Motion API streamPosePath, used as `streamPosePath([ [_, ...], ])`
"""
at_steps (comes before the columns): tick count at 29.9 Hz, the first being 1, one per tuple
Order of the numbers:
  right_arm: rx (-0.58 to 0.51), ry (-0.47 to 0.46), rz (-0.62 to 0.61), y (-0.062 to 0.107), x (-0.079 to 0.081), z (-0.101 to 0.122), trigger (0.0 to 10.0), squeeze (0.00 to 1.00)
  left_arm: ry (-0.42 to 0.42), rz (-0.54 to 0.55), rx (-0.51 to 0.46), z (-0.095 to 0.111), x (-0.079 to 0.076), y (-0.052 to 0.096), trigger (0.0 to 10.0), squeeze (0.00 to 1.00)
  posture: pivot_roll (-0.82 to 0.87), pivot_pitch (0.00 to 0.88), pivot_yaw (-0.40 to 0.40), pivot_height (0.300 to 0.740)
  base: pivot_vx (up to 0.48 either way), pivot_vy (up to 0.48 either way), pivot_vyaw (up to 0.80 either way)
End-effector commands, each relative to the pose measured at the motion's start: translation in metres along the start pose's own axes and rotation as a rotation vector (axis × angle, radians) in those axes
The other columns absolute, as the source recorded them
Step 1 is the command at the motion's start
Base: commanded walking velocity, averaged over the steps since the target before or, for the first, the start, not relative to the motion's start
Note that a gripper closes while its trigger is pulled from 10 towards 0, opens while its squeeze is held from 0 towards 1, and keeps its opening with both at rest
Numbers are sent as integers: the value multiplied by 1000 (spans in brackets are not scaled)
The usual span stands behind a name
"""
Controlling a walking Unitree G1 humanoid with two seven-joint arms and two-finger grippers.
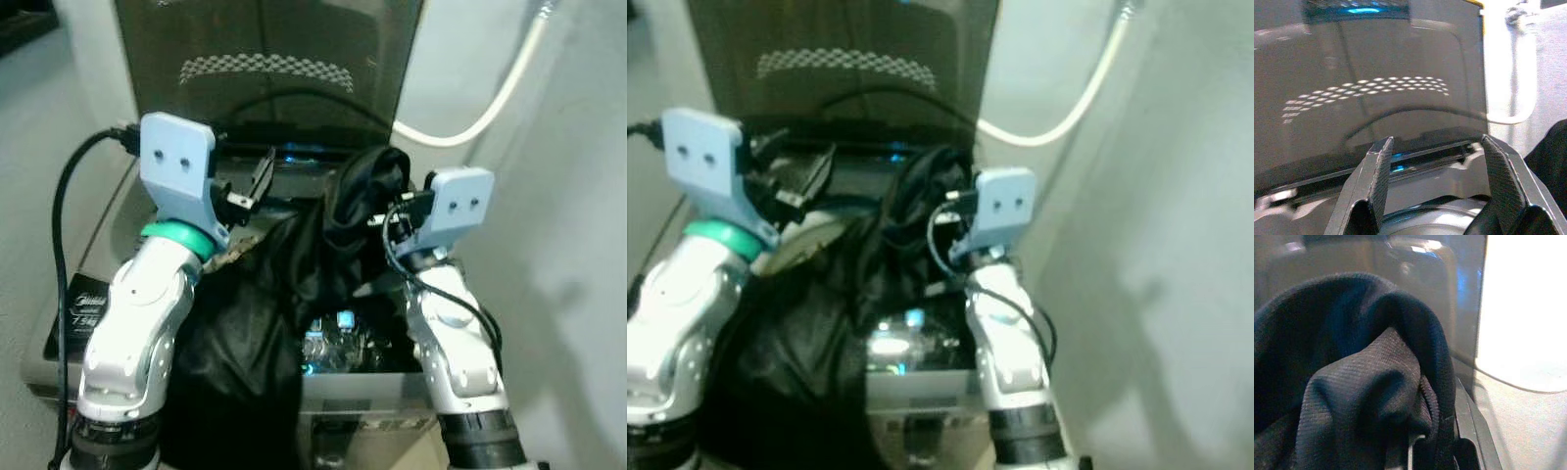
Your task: Clothes washing
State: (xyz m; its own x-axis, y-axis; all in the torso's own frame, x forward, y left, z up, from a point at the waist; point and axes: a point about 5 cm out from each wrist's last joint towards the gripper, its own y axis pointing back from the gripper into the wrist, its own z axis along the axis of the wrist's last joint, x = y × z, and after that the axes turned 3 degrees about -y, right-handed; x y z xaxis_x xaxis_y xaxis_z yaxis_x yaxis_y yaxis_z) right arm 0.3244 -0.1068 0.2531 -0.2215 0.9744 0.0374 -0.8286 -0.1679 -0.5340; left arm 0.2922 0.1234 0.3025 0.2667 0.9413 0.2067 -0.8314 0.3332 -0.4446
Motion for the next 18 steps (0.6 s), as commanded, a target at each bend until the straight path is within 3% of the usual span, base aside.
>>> streamPosePath([
  [1,-27,-7,-4,-1,1,5,10000,0,-11,9,11,-2,3,3,10000,0,78,57,24,740,0,0,0],
  [18,-25,-7,0,0,2,4,10000,0,-13,5,20,-4,2,4,10000,0,76,52,24,740,0,0,0],
])
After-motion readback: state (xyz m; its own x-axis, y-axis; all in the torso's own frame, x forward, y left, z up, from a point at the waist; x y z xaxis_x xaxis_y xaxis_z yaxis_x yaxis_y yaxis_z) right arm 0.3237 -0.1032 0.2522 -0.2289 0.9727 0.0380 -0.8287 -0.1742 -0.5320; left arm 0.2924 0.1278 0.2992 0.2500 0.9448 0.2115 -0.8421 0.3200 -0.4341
